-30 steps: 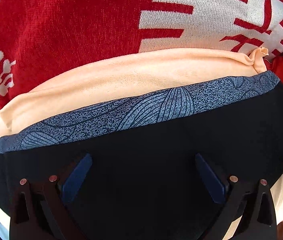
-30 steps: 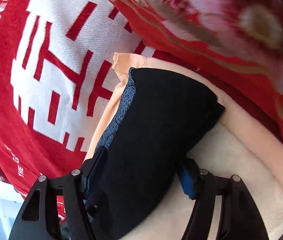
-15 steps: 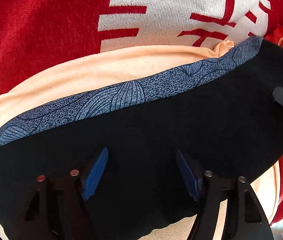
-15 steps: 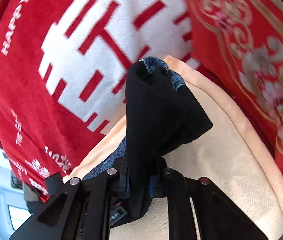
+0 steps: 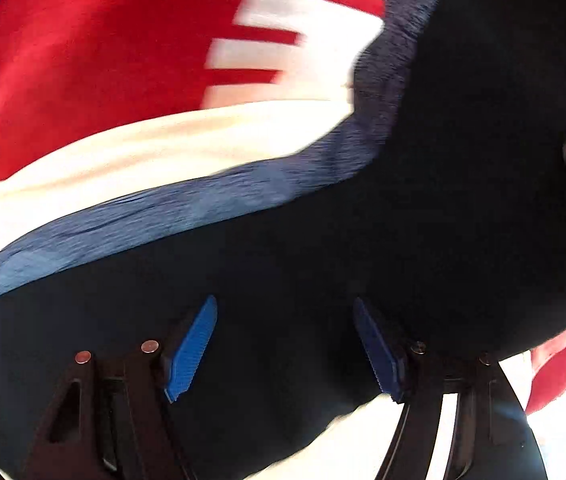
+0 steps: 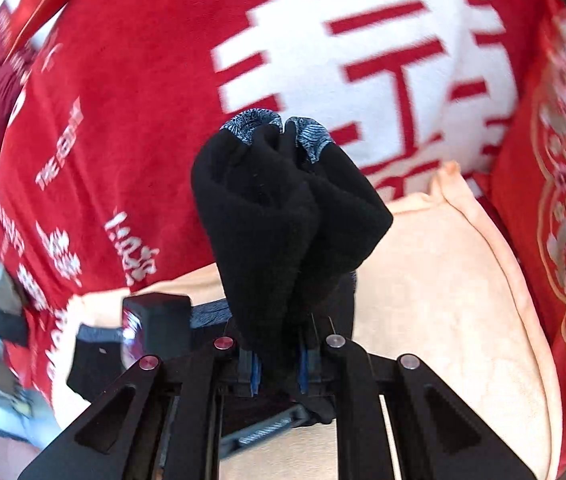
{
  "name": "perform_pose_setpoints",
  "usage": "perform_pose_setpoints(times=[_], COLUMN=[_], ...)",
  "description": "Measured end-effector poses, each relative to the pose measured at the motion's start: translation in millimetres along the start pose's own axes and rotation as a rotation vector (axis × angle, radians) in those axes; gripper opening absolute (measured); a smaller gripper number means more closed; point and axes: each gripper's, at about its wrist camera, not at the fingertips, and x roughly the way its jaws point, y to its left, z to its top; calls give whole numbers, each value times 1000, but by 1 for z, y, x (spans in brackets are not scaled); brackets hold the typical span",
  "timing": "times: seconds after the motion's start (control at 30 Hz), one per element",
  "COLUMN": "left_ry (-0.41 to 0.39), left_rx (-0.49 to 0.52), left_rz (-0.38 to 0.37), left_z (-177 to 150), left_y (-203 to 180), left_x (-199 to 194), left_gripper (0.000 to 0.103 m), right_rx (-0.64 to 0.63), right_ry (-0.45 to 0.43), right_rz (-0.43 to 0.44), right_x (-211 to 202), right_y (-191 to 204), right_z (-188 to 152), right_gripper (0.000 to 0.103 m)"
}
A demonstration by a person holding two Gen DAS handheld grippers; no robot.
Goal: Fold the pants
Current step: 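Grasp the folded trouser end with the right gripper and lift it, then carry the held trouser end over the trousers toward the waistband with the right gripper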
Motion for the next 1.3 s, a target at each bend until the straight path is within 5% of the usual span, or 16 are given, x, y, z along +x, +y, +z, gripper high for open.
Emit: perform_pose_setpoints(times=[0.1, 0.13, 0.3, 0.4, 0.47, 0.53, 0.57, 0.63, 0.8, 0.9, 1.0, 1.3], left_ry=[-12, -16, -23, -5, 18, 20, 16, 16, 5, 15, 42, 72], left_rx=[-30, -42, -114, -164, -201, -224, -229, -233, -228, -238, -230, -154], left_rz=[35, 60, 177, 248, 288, 300, 298, 282, 133, -18, -132, -138], left_z=[-14, -21, -56, -78, -92, -102, -105, -109, -88, -75, -64, -74], left_y=[45, 66, 160, 213, 243, 264, 270, 277, 263, 248, 230, 179], left_x=[-30, -42, -84, -98, -102, -108, -111, -116, -138, -137, -130, -117], left_gripper=[75, 86, 87, 87, 87, 87, 87, 87, 87, 87, 87, 87], right_rx=[-90, -127, -316, -458, -595, -611, -583, -480, 220, 527, 656, 795], right_ry=[27, 42, 154, 279, 293, 276, 278, 306, 346, 340, 355, 338], right_rz=[-29, -44, -126, -245, -360, -313, -258, -153, 142, 265, 307, 328], right_x=[11, 19, 77, 125, 135, 120, 107, 90, 78, 92, 100, 110], right_y=[42, 59, 143, 179, 200, 209, 209, 201, 110, 61, 42, 26], right_z=[-12, -18, -72, -122, -150, -156, -156, -149, -115, -115, -126, -135], right_gripper=[15, 16, 23, 29, 41, 64, 72, 72, 71, 55, 52, 50])
